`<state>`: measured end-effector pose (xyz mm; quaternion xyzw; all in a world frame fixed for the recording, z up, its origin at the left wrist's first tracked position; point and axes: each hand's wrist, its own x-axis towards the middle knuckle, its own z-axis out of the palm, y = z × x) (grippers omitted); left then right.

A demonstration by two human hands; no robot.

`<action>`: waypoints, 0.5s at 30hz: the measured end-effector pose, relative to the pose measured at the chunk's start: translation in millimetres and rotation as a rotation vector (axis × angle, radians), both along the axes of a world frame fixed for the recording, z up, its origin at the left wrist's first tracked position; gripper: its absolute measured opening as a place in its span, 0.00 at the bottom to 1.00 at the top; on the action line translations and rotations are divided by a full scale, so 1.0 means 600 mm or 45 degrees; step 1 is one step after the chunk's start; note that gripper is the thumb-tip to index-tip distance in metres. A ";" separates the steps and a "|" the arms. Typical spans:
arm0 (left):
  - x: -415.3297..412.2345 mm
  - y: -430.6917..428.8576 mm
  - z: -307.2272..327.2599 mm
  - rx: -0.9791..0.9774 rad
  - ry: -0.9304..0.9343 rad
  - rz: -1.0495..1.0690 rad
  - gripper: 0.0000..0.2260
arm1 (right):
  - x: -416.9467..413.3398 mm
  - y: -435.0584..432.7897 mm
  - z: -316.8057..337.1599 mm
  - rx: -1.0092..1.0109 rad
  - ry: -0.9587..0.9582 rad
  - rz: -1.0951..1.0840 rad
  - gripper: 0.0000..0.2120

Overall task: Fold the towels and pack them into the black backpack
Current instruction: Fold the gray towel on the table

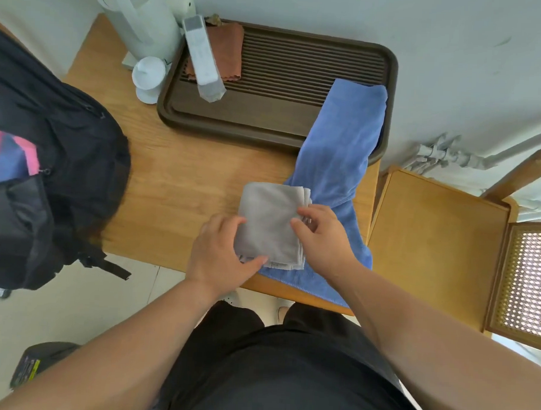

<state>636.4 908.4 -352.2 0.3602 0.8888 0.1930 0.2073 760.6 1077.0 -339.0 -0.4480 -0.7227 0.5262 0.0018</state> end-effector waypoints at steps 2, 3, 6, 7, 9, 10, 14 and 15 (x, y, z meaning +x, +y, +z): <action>0.006 -0.007 -0.011 -0.048 -0.003 -0.075 0.32 | 0.006 0.003 -0.010 0.011 -0.045 0.049 0.21; 0.009 -0.009 -0.015 -0.065 0.013 -0.089 0.28 | 0.007 0.005 -0.014 0.010 -0.087 0.111 0.22; 0.011 -0.011 -0.025 -0.102 0.037 -0.047 0.19 | 0.002 0.010 -0.020 0.076 -0.211 0.276 0.26; 0.010 -0.009 -0.025 -0.102 0.033 -0.021 0.17 | -0.001 0.009 -0.018 0.115 -0.246 0.302 0.27; 0.008 -0.004 -0.023 -0.080 0.029 0.020 0.11 | -0.004 0.003 -0.008 0.350 -0.313 0.347 0.28; 0.006 -0.003 -0.023 -0.073 0.025 0.033 0.09 | -0.005 -0.002 -0.002 0.586 -0.327 0.433 0.28; 0.006 -0.007 -0.025 -0.051 0.015 0.042 0.13 | -0.022 -0.016 -0.009 1.029 -0.255 1.110 0.28; 0.006 -0.009 -0.027 -0.034 0.015 0.047 0.14 | -0.027 -0.016 -0.018 0.965 -0.312 1.227 0.28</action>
